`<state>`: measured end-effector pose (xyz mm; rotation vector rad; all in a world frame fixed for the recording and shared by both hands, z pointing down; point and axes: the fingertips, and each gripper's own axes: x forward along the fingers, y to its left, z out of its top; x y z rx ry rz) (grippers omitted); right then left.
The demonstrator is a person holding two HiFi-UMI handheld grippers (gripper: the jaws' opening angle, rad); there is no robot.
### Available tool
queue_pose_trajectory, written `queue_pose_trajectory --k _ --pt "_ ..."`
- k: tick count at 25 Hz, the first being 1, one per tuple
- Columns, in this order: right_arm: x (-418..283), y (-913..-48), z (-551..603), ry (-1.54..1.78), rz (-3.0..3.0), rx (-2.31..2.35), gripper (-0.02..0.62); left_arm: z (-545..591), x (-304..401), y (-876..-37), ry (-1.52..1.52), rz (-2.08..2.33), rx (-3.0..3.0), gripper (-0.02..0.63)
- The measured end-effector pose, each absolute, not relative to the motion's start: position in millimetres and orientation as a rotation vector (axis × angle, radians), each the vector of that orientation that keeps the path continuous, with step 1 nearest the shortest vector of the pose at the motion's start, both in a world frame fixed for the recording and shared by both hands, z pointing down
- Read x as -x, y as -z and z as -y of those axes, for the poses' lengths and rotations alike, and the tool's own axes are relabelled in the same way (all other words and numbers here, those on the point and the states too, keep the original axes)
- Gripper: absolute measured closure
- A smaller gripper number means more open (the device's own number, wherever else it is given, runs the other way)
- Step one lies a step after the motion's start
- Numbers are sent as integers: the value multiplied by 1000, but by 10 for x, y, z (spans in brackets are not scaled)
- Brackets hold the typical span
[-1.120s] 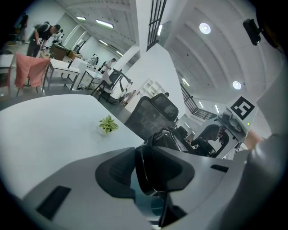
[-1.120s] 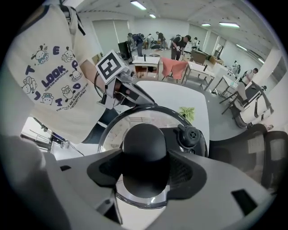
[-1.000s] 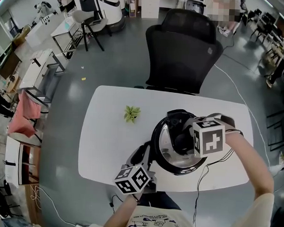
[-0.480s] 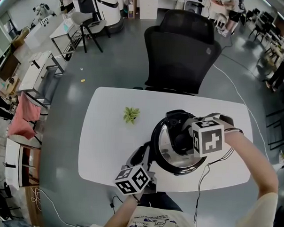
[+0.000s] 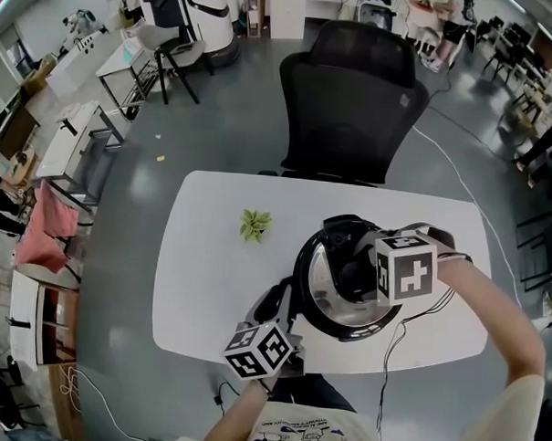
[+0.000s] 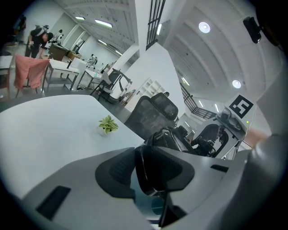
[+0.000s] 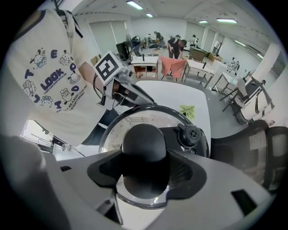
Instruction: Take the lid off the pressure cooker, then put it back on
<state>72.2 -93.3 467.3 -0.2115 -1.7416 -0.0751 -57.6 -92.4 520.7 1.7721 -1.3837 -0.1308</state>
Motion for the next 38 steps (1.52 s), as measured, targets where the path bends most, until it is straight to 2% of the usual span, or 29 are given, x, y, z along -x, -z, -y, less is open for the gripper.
queue_pose_trajectory --k 13,28,38 --pt "-695 -4645 960 -13 1805 84 299 914 576 -5184 115 1381 -1785 474" --pt "-704 -4649 1081 -298 1840 -340 296 921 577 -5197 90 1372 -1805 472" --pt "-669 -4624 1071 -274 1883 -291 296 938 588 -5184 72 1364 -1813 471"
